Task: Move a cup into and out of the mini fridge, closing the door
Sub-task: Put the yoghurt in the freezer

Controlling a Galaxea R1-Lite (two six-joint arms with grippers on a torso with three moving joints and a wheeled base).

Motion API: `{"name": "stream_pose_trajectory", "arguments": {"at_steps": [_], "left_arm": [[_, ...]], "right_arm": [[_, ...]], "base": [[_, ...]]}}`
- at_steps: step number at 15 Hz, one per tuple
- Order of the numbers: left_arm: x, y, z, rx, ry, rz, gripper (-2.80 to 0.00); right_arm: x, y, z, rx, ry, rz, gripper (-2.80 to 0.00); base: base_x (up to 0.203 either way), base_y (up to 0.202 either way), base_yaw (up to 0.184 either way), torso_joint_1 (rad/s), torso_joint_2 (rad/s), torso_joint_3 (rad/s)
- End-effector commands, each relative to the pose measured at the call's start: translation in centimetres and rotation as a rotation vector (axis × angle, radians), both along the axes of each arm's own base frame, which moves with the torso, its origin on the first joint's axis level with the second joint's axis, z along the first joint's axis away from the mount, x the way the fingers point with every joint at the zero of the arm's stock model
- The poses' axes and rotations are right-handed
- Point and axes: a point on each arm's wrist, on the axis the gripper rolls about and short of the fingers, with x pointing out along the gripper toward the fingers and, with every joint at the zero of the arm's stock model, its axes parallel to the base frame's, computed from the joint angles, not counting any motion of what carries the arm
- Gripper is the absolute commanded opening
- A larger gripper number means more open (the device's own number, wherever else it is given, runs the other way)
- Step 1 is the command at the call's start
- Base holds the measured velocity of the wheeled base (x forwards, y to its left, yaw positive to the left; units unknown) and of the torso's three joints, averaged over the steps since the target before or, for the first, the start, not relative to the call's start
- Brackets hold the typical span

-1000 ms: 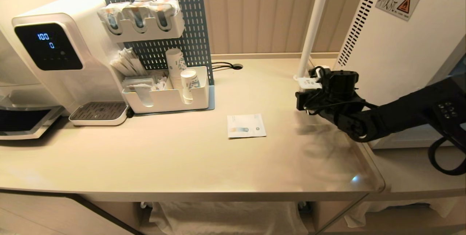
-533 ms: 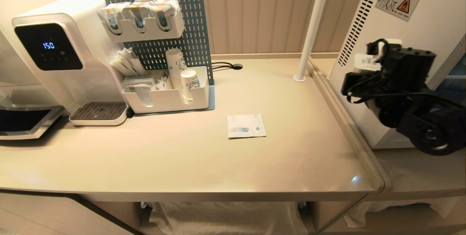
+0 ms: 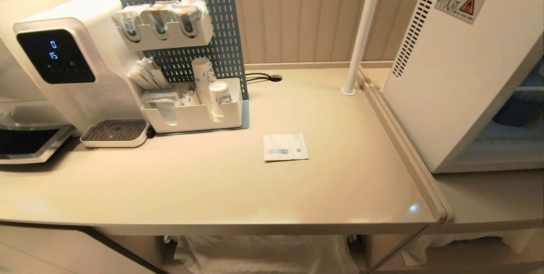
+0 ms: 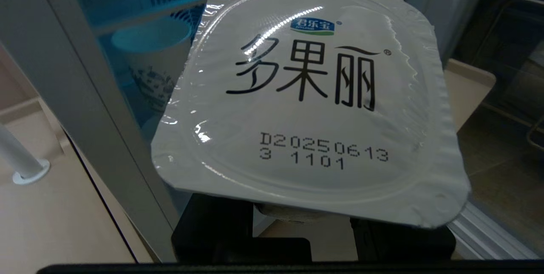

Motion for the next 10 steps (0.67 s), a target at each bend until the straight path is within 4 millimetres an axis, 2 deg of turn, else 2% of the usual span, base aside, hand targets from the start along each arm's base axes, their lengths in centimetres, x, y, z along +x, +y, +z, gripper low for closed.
{"name": "stream_pose_trajectory", "arguments": {"at_steps": [1, 3, 5, 10], "left_arm": [[0.0, 0.0, 0.0, 0.000, 0.003, 0.000, -2.80], [0.0, 0.0, 0.0, 0.000, 0.003, 0.000, -2.80], [0.0, 0.0, 0.0, 0.000, 0.003, 0.000, -2.80], [0.0, 0.0, 0.0, 0.000, 0.003, 0.000, -2.80]], "right_arm": [[-6.5, -1.9, -0.3, 0.017, -0.119, -0.082, -2.80], [-10.8, -2.6, -3.5, 0.007, -0.140, -0.141, -2.80], [-14.0, -2.8, -7.2, -0.009, -0.137, -0.141, -2.80], [-19.1, -2.4, -13.9, -0.075, -0.176, 0.071, -2.80]], "base": [[0.000, 0.000, 0.000, 0.000, 0.00, 0.000], [0.000, 0.000, 0.000, 0.000, 0.00, 0.000], [0.000, 0.000, 0.000, 0.000, 0.00, 0.000], [0.000, 0.000, 0.000, 0.000, 0.00, 0.000]]}}
